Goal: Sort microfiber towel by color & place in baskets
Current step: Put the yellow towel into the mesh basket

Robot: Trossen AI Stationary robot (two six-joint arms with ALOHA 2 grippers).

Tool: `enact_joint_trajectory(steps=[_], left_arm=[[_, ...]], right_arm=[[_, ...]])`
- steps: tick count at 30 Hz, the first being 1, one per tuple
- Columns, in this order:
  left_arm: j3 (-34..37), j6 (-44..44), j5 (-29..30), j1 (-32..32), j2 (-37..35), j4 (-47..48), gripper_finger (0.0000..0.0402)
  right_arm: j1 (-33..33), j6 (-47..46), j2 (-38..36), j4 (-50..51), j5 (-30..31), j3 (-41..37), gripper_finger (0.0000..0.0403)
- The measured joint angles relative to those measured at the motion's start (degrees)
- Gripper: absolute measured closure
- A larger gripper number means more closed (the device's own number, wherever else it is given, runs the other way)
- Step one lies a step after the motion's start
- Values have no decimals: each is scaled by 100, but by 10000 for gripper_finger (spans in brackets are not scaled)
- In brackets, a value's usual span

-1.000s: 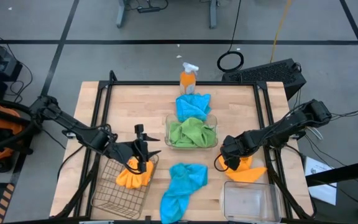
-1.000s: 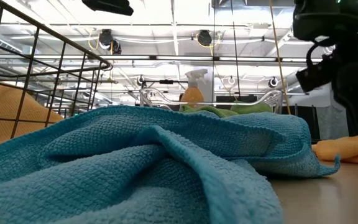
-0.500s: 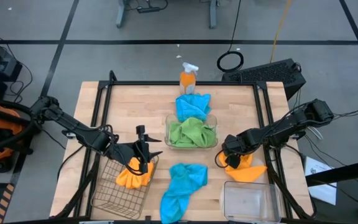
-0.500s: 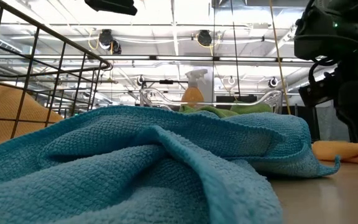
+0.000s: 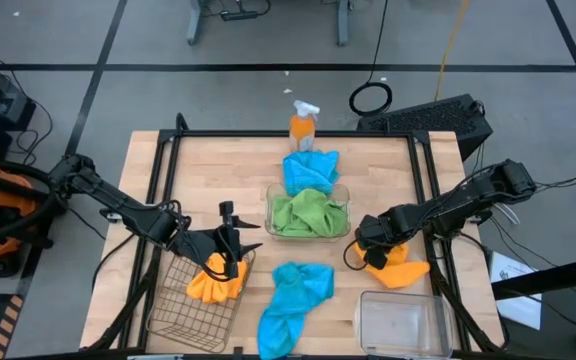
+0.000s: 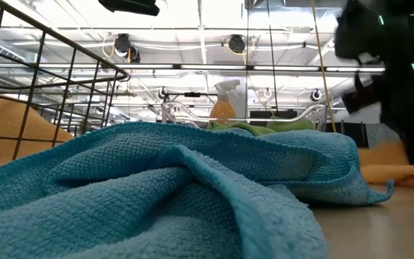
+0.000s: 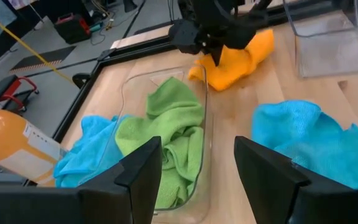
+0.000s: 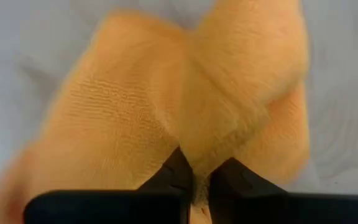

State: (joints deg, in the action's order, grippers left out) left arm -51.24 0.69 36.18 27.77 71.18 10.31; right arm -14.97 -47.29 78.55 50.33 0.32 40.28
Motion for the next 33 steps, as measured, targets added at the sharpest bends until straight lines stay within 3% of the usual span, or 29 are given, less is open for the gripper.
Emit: enact_joint_trajectory(steps=[7,15,25,33], left_arm=[[0,-3,4,0,0,-429,195],[4,-17,-97,2,218,-1113,195],[11,-895,-188,4,1037,-3266,195],[13,-1063,-191,0,1255,-3865,195]], right_arm=[[-270,66,-473,880,53,1338,397],[-863,599,-886,697,1208,2724,395],[-1106,2361,-890,-1358,2171,3181,395],[-1097,4166,-739,-2774,2574,3181,395]])
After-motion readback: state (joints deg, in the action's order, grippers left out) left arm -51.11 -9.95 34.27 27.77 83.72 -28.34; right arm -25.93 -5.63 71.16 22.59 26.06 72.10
